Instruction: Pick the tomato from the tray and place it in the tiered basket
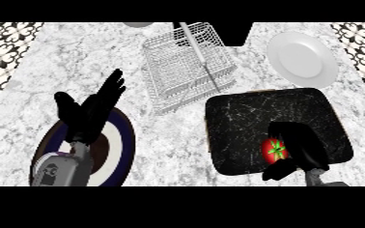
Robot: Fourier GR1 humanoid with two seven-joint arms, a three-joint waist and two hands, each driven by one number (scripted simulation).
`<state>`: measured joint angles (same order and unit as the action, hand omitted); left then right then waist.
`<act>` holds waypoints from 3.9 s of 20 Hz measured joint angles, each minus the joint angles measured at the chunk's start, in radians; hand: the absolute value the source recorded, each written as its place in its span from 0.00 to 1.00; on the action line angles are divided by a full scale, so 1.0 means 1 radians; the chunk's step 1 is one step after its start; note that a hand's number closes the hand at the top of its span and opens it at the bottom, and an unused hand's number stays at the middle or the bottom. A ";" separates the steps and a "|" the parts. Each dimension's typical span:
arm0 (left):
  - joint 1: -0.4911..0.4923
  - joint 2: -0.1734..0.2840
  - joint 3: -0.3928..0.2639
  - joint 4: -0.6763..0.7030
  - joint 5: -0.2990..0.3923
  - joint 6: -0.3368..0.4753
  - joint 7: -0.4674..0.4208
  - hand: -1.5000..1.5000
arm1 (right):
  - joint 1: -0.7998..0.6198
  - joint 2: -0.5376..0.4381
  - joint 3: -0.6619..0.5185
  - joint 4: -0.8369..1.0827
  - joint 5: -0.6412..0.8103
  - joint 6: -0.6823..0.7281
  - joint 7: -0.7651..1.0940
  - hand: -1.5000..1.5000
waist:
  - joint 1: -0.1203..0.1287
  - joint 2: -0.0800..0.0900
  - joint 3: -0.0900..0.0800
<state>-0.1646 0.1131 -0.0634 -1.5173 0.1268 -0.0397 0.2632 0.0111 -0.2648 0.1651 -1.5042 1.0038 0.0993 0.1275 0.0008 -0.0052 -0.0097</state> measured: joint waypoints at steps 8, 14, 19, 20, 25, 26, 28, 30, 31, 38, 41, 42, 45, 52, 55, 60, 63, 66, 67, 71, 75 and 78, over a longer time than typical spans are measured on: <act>0.014 0.003 0.014 0.010 -0.001 -0.008 -0.012 0.50 | 0.019 0.029 -0.113 -0.324 -0.212 0.170 0.087 1.00 | -0.016 0.000 0.006; 0.007 -0.006 0.017 0.023 -0.006 -0.004 -0.019 0.50 | -0.035 0.030 -0.207 -0.638 -0.366 0.290 0.219 1.00 | -0.017 0.000 0.008; 0.015 0.004 0.021 0.021 -0.002 -0.026 -0.026 0.50 | -0.191 0.007 -0.293 -0.777 -0.491 0.384 0.386 1.00 | -0.006 0.002 0.008; 0.016 -0.004 0.014 0.012 -0.006 -0.020 -0.018 0.50 | -0.225 0.006 -0.295 -0.798 -0.508 0.397 0.426 1.00 | -0.005 0.002 0.008; -0.014 -0.010 0.018 0.028 -0.008 -0.023 -0.005 0.50 | -0.470 -0.030 -0.291 -0.746 -0.545 0.436 0.583 1.00 | 0.003 0.004 0.008; -0.016 -0.015 0.013 0.019 -0.012 -0.017 0.006 0.50 | -0.524 -0.034 -0.283 -0.725 -0.551 0.445 0.619 1.00 | 0.004 0.004 0.008; -0.014 -0.020 0.011 0.041 -0.025 -0.014 -0.018 0.50 | -0.624 -0.040 -0.262 -0.678 -0.557 0.456 0.676 1.00 | 0.005 0.004 0.008; 0.001 -0.010 0.012 0.024 -0.019 -0.030 -0.019 0.50 | -0.711 -0.044 -0.240 -0.609 -0.544 0.456 0.698 1.00 | 0.010 0.004 0.008; 0.001 -0.011 0.014 0.030 -0.021 -0.029 -0.023 0.50 | -0.766 -0.038 -0.226 -0.569 -0.540 0.452 0.715 1.00 | 0.012 0.005 0.008; -0.004 -0.020 0.015 0.036 -0.027 -0.030 -0.029 0.50 | -0.970 0.049 -0.178 -0.297 -0.450 0.350 0.732 1.00 | 0.014 0.007 0.008; -0.014 -0.027 0.014 0.044 -0.032 -0.025 -0.023 0.50 | -1.031 0.081 -0.167 -0.157 -0.401 0.280 0.704 1.00 | 0.016 0.008 0.009; -0.015 -0.032 0.010 0.045 -0.035 -0.023 -0.023 0.50 | -1.053 0.089 -0.169 -0.102 -0.386 0.250 0.682 1.00 | 0.018 0.009 0.009; -0.018 -0.035 0.007 0.035 -0.037 -0.022 -0.012 0.50 | -1.086 0.107 -0.175 0.043 -0.359 0.172 0.599 1.00 | 0.019 0.010 0.009; -0.025 -0.032 0.016 0.031 -0.034 -0.030 -0.006 0.50 | -1.171 0.197 -0.177 0.339 -0.313 -0.009 0.464 1.00 | 0.023 0.011 0.009; -0.024 -0.040 0.009 0.045 -0.041 -0.031 -0.022 0.50 | -1.208 0.231 -0.172 0.468 -0.321 -0.106 0.425 1.00 | 0.028 0.013 0.009; -0.041 -0.044 0.005 0.052 -0.042 -0.036 -0.016 0.50 | -1.221 0.255 -0.185 0.577 -0.497 -0.254 0.352 0.00 | 0.049 0.018 0.009; -0.044 -0.039 0.009 0.058 -0.040 -0.046 -0.028 0.50 | -1.237 0.260 -0.167 0.657 -0.602 -0.302 0.255 0.00 | 0.057 0.019 0.009; -0.059 -0.043 0.004 0.054 -0.041 -0.046 -0.012 0.50 | -1.264 0.262 -0.119 0.730 -0.701 -0.359 0.167 0.00 | 0.066 0.020 0.009; -0.063 -0.039 0.011 0.052 -0.035 -0.048 -0.005 0.50 | -1.278 0.263 -0.106 0.753 -0.731 -0.376 0.145 0.00 | 0.066 0.020 0.009; -0.065 -0.041 0.008 0.067 -0.044 -0.051 -0.020 0.50 | -1.309 0.264 -0.065 0.819 -0.815 -0.477 0.023 0.00 | 0.071 0.021 0.009; -0.044 -0.046 0.003 0.044 -0.044 -0.046 -0.011 0.50 | -1.365 0.264 -0.076 0.872 -0.834 -0.585 -0.017 0.00 | 0.057 0.017 0.009; -0.044 -0.045 0.017 0.056 -0.045 -0.037 -0.018 0.50 | -1.380 0.252 -0.122 0.875 -0.861 -0.641 0.001 0.00 | 0.037 0.013 0.009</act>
<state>-0.2088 0.0677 -0.0462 -1.4610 0.0818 -0.0766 0.2450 -1.3685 -0.0127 0.0430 -0.6296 0.1431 -0.5416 0.1287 0.0378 0.0074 -0.0010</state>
